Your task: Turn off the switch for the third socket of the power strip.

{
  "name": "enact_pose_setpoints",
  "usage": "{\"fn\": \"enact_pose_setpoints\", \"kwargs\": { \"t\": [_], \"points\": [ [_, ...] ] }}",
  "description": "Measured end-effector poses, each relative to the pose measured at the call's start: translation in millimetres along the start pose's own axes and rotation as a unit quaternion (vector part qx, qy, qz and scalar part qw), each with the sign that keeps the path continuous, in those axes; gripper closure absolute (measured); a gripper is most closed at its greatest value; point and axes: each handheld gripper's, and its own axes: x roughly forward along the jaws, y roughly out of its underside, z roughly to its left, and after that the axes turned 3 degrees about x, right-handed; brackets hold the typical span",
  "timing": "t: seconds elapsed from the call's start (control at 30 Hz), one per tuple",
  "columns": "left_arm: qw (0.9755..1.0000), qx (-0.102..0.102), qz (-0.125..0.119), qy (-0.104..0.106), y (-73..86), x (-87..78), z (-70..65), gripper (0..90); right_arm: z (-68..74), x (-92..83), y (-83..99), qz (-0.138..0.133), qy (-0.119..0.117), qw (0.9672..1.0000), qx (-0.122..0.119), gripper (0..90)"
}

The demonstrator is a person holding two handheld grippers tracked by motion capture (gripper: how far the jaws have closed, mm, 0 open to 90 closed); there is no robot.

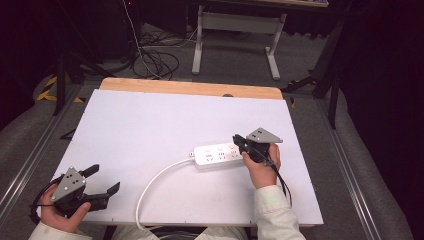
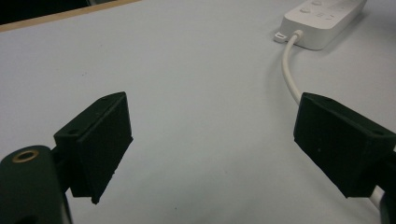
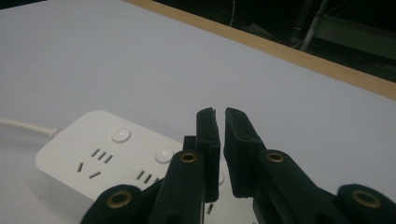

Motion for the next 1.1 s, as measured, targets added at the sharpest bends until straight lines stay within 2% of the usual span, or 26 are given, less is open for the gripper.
{"fn": "enact_pose_setpoints", "kwargs": {
  "t": [0.23, 0.3, 0.43, 0.7, 0.83, 1.1],
  "points": [
    [1.0, -0.001, 0.004, 0.001, 0.0, 0.2, 0.2, 11.9, 2.4, -5.7, -4.4, -0.005, -0.003, 1.0, 0.001, 78.0],
    [1.0, -0.001, 0.009, 0.003, 0.0, 0.2, 0.5, 11.7, 3.3, -9.5, -6.8, -0.002, -0.007, 1.0, -0.001, 70.6],
    [0.9999, -0.002, 0.012, 0.003, -0.4, -0.5, 0.8, 11.2, 3.8, -14.9, -9.5, -0.005, -0.011, 0.9999, 0.002, 63.8],
    [1.0, -0.001, 0.009, 0.003, -0.7, -0.2, -0.2, 10.5, 5.8, -39.1, -14.7, -0.02, -0.025, 0.9995, 0.005, 50.0],
    [1.0, 0.001, 0.009, 0.002, -0.8, -0.8, -0.3, 10.5, 6.0, -48.1, -14.5, -0.027, -0.033, 0.999, 0.013, 47.9],
    [1.0, 0.001, 0.006, 0.004, -1.0, -1.7, -0.3, 10.6, 11.5, -66.1, -9.2, -0.026, -0.047, 0.9985, -0.002, 41.6]
  ]
}}
